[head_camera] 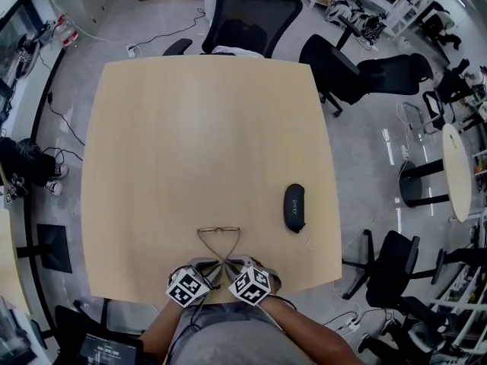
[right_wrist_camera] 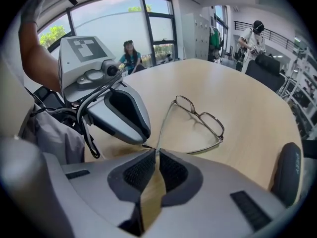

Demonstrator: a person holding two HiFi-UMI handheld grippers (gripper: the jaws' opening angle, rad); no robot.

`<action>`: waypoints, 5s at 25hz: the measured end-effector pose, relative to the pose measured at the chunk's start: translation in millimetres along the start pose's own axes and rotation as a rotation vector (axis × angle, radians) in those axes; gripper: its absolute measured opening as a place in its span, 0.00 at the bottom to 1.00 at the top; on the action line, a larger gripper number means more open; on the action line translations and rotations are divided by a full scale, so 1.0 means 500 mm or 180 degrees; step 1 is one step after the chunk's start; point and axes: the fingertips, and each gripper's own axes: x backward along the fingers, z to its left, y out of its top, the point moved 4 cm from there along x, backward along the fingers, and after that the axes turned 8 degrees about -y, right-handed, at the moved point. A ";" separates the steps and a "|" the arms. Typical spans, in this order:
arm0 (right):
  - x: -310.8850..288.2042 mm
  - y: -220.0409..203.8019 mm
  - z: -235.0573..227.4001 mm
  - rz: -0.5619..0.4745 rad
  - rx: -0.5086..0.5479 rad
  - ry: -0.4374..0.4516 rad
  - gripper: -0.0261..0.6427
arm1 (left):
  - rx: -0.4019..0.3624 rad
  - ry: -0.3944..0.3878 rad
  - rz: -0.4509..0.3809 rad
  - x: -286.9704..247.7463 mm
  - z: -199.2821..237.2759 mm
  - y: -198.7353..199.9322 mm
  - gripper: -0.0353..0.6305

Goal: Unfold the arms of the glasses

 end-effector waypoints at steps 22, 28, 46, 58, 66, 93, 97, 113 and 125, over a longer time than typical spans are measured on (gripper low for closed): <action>0.016 0.008 -0.066 -0.0068 -0.0514 0.0099 0.08 | 0.0204 -0.0164 -0.0335 0.034 -0.017 0.007 0.18; -0.005 0.029 -0.068 -0.0099 -0.0435 -0.0136 0.08 | 0.0195 -0.0130 -0.0502 0.068 -0.026 0.026 0.18; -0.039 0.025 -0.049 0.0093 -0.0085 -0.0121 0.06 | -0.0637 0.0137 0.1102 -0.040 0.081 0.026 0.12; -0.001 -0.043 -0.084 0.0269 0.0057 -0.0124 0.06 | -0.0235 0.0098 0.0945 -0.059 0.070 0.033 0.12; 0.003 -0.045 -0.107 0.0184 -0.0021 -0.0011 0.06 | -0.0300 -0.0176 0.1021 -0.032 0.072 0.018 0.12; 0.051 -0.045 -0.133 0.0041 -0.0160 0.0028 0.06 | -0.0396 -0.0436 0.0153 0.124 0.027 0.075 0.12; 0.103 -0.020 -0.138 -0.0228 -0.0287 -0.0053 0.06 | -0.0352 -0.0169 -0.0347 0.187 0.006 0.126 0.12; 0.563 0.115 -0.127 -0.2193 -0.0787 -0.0489 0.06 | -0.0693 0.0937 -0.1876 0.453 -0.260 0.295 0.06; 0.882 0.122 -0.001 -0.3121 -0.0292 -0.0667 0.06 | -0.1169 0.1451 -0.2274 0.567 -0.546 0.331 0.06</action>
